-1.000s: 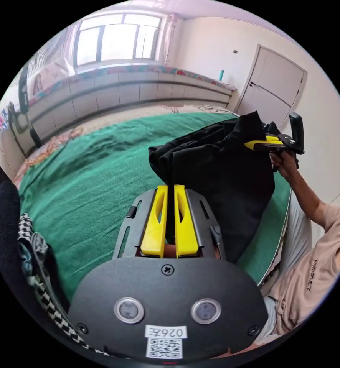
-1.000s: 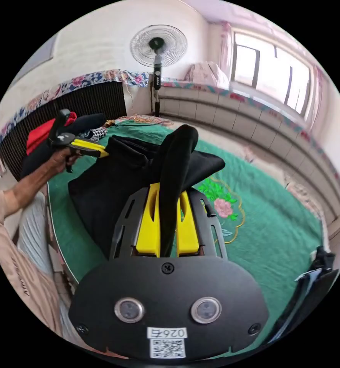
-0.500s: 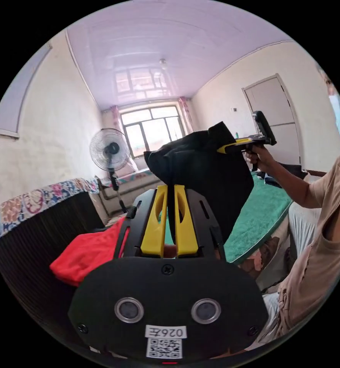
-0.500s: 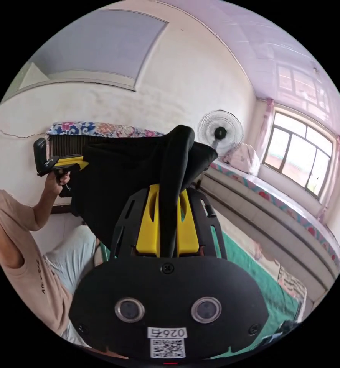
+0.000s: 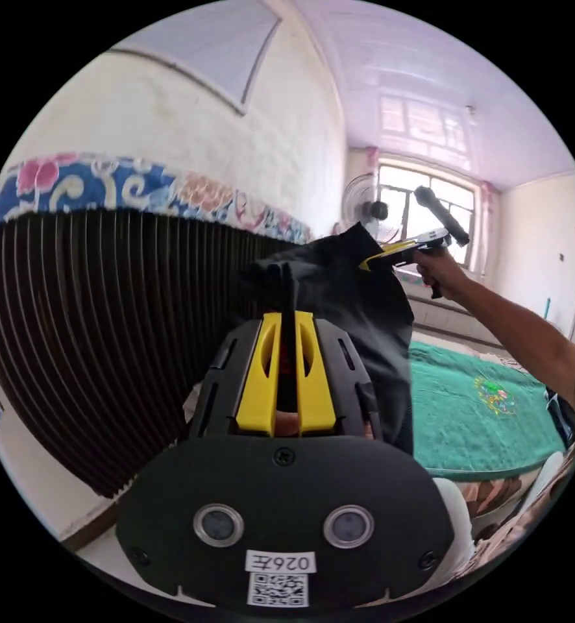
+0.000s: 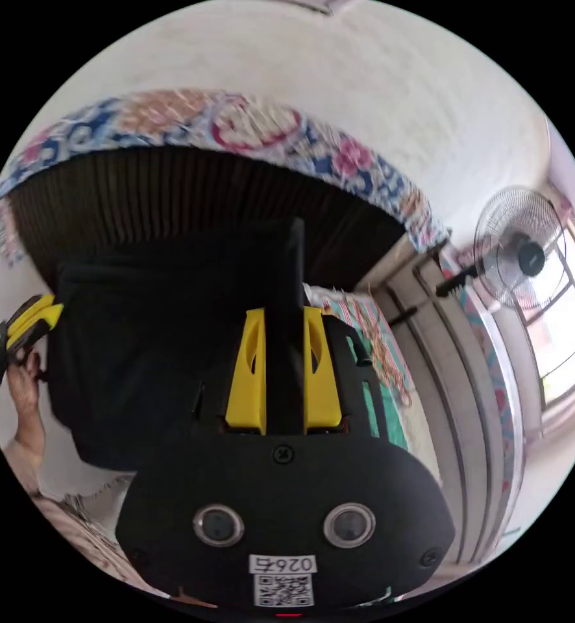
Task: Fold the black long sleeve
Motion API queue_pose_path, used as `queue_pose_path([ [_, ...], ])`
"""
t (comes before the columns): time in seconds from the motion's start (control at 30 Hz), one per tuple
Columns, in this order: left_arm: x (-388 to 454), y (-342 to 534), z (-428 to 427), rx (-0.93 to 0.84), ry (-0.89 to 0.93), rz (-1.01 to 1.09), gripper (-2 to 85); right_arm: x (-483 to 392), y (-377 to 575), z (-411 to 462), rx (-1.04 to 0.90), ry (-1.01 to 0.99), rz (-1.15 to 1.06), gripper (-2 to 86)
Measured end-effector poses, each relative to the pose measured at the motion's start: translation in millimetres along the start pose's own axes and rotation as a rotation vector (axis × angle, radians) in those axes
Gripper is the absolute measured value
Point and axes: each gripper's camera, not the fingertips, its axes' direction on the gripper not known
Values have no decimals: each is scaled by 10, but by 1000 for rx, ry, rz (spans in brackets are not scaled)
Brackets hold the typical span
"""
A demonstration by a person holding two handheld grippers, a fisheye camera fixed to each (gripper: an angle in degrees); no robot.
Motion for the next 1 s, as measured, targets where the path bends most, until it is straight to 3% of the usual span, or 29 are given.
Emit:
queue_pose_path([
  [0.17, -41, -112, -1147, 380, -107, 42, -7, -78, 716, -27, 167, -133, 108, 39],
  [0.27, 240, -400, -1426, 529, -53, 181, -9, -231, 1142, -120, 237, -94, 91, 11],
  [0.37, 545, -829, -1030, 421, -51, 345, -10, -348, 1395, 39, 240, -17, 94, -7],
  [0.43, 661, -1095, -289, 153, -200, 426, -10, -318, 1482, 352, 138, 46, 107, -10],
  [0.5, 578, -1162, 267, -66, -278, 438, -10, -176, 1640, 518, 124, -20, 155, -12],
  [0.6, 486, -1141, 143, -35, -254, 355, -10, 219, 1954, 291, 202, -199, 356, -11],
  [0.67, 537, -1179, -21, -41, -328, 313, -10, 420, 2159, 7, 190, -271, 408, -10],
  [0.77, 706, -1193, -520, 66, -336, 262, -10, 502, 2528, -624, 192, -157, 456, -10],
  [0.9, 1091, -1075, -1448, 349, -140, 209, -9, 278, 3240, -1784, 411, -10, 400, -9],
  [1.0, 1586, -1019, -1874, 515, 19, 245, -7, -27, 4002, -2774, 612, 208, 385, -10],
])
